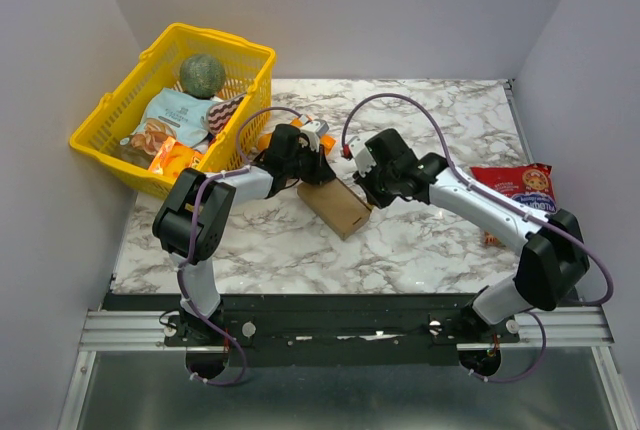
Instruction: Unpack the express box
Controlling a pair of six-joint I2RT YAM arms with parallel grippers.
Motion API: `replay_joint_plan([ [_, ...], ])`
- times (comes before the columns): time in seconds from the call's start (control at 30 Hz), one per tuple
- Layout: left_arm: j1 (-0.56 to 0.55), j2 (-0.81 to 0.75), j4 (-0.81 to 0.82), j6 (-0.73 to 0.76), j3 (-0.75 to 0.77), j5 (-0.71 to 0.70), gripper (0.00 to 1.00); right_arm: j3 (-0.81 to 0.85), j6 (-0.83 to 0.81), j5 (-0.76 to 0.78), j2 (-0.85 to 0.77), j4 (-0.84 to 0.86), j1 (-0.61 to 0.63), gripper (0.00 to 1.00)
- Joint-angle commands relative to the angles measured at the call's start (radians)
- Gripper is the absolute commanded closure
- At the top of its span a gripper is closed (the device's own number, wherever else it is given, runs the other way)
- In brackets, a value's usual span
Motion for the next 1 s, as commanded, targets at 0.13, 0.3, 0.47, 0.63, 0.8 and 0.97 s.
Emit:
replay_joint_plan([
  [0.13,-0.014,0.037,-0.124,0.088,0.006,-0.020,1.00,0.104,0.037,0.058,-0.074,-0.145,-0.010,1.00],
  [0.3,-0.036,0.014,-0.162,0.120,0.075,0.074,0.98,0.154,0.028,0.074,-0.083,-0.102,-0.033,1.00],
  [0.47,-0.031,-0.056,-0.256,0.130,0.202,0.241,0.74,0.114,0.030,0.051,-0.074,-0.062,-0.114,1.00],
  [0.63,-0.028,-0.118,-0.469,0.237,0.357,0.231,0.61,0.175,0.051,-0.076,-0.005,-0.038,-0.268,1.00],
  [0.8,0.024,-0.166,-0.788,0.366,0.406,0.157,0.59,0.169,-0.024,-0.133,0.018,0.048,-0.285,1.00],
  [0.97,0.107,-0.202,-1.006,0.418,0.362,-0.024,0.58,0.126,0.002,-0.264,0.021,0.122,-0.283,1.00],
])
